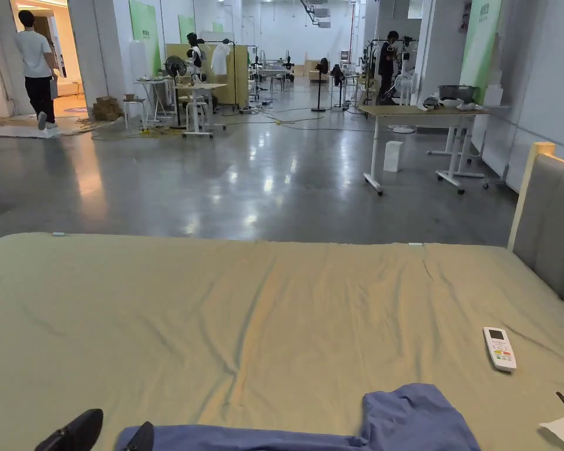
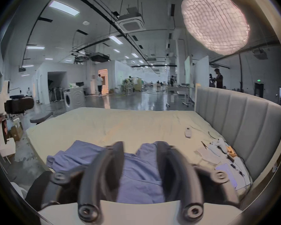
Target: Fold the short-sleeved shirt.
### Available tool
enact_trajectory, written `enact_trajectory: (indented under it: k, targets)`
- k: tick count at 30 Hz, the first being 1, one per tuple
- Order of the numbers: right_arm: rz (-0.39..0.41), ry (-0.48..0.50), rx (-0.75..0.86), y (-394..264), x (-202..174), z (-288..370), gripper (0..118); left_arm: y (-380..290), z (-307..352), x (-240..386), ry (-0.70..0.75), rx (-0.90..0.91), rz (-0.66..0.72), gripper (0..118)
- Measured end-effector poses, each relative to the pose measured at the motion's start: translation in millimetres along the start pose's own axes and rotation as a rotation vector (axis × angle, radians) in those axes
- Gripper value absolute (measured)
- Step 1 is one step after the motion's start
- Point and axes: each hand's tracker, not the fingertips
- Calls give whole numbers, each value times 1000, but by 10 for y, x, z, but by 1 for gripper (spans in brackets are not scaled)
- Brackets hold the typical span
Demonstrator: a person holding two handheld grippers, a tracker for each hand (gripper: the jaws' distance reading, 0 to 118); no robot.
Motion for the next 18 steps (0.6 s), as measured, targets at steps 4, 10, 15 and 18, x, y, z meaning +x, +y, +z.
enact_trajectory:
  k: [4,10,15,18]
  targets:
    - [5,-6,-11,-13,-72,-15,0,-66,36,125,5,-22,-29,0]
    - [6,7,-12,-30,-71,-30,0,-113,43,151,-9,-67,48,0]
    - [11,6,-30,-40,-52,-102,0,-159,-17,-7,-6,-97,79,0]
    - [1,8,-49,-93,-37,-141,0,-213,-148,-178,12,-96,105,0]
